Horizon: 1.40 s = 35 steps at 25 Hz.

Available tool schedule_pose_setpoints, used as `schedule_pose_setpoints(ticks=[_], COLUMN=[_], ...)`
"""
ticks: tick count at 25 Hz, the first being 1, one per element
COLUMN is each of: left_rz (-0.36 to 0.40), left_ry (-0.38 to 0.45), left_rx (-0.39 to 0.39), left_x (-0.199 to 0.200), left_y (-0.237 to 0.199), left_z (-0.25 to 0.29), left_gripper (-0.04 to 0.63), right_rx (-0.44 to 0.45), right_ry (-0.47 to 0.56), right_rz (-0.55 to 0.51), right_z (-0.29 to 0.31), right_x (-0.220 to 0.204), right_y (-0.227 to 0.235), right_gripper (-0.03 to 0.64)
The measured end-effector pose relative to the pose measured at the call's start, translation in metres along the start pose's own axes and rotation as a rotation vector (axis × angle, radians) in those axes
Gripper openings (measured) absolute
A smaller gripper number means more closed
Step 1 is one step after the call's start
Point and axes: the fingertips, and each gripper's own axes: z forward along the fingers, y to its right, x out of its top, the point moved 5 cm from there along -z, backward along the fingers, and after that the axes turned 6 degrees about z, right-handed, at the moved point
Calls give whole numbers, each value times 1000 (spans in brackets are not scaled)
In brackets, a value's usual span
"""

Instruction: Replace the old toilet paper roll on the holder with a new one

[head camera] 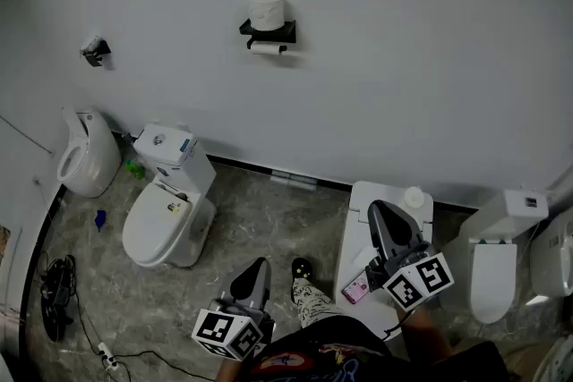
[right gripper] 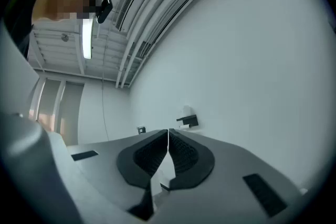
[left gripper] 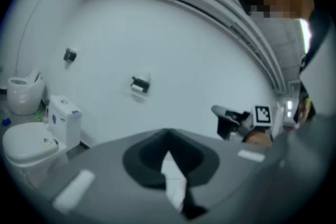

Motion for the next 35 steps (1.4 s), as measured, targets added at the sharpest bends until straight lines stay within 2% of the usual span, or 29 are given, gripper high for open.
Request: schedule_pose_setpoints(ticks=[5, 8, 17, 20, 25, 29, 32, 35], left_rz=[8, 31, 70, 105, 121, 139, 107, -14], left_ry=[10, 6, 60, 32, -15, -20, -24, -28], left_rx=[14, 6, -36, -53, -112, -146, -164, -189], left_x=[9, 27, 86, 96, 102, 113, 117, 122], left_y=[-53, -81, -153, -167, -178, -189, -201, -225], left_z=[65, 108, 241, 273, 317, 351, 373, 402], left_gripper=[-12, -12, -12, -12, -12, -12, -12, -12], right_rx=[21, 52, 173, 178, 150, 121, 85, 45], right_ry=[75, 73, 51, 48, 24, 17, 5, 3], right_rz=[-17, -8, -4, 0, 6, 13, 13, 20], right_z=[73, 121, 266, 294, 312, 333, 344, 352], right_x=[14, 13, 3, 2, -5, -5, -3, -2], right_y=[43, 54, 74, 80, 90, 103, 112, 122], right_gripper=[14, 14, 14, 14, 14, 14, 14, 14])
